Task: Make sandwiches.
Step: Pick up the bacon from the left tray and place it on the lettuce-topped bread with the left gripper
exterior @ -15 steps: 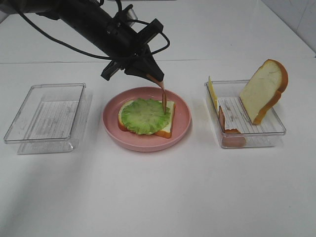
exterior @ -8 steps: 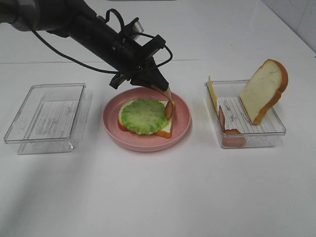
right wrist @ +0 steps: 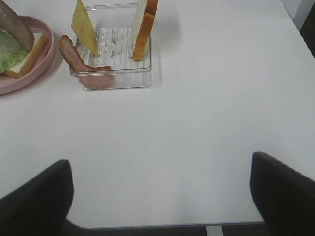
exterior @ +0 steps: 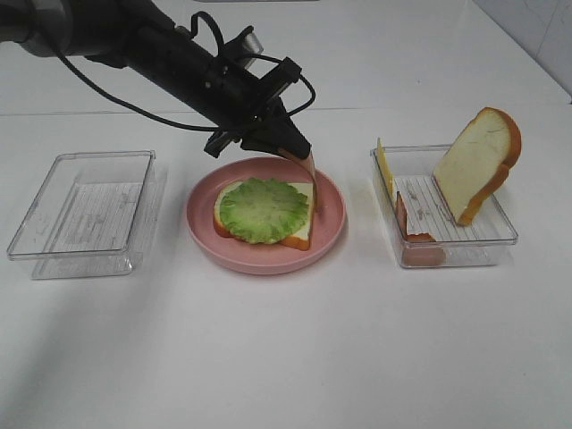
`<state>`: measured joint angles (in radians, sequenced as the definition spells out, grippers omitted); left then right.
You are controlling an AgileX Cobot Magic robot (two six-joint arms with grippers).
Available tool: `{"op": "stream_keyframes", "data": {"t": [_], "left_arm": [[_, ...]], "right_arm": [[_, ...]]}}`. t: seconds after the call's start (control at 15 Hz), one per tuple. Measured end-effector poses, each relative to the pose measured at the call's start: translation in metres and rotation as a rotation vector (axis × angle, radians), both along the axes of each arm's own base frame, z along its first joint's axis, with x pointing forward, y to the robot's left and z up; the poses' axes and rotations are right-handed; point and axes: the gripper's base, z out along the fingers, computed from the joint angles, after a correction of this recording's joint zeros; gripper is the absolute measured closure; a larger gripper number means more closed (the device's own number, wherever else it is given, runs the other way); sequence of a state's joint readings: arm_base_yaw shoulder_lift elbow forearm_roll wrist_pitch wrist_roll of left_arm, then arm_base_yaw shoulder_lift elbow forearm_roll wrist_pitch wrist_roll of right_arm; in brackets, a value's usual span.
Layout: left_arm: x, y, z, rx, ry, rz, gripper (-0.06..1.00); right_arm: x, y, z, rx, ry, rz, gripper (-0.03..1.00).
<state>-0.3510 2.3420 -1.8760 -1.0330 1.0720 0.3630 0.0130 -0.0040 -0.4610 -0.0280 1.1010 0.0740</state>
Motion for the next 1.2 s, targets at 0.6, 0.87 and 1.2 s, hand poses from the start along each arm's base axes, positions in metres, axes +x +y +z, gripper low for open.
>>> {"op": "stream_keyframes", "data": {"t": [0.6, 0.87, 1.2], "left_arm": [[0.0, 0.001, -0.004, 0.027, -0.083, -0.075, 0.94], [-0.001, 0.004, -0.007, 0.067, -0.096, -0.097, 0.94], [-0.001, 0.009, -0.012, 0.139, -0.112, -0.124, 0.94]], "right_arm": [[0.0, 0.0, 0.0, -0.001, 0.0, -0.001, 0.03], [0.0, 0.0, 0.0, -0.001, 0.0, -0.001, 0.03], [0.0, 0.0, 0.0, -0.001, 0.0, -0.001, 0.03]]}}
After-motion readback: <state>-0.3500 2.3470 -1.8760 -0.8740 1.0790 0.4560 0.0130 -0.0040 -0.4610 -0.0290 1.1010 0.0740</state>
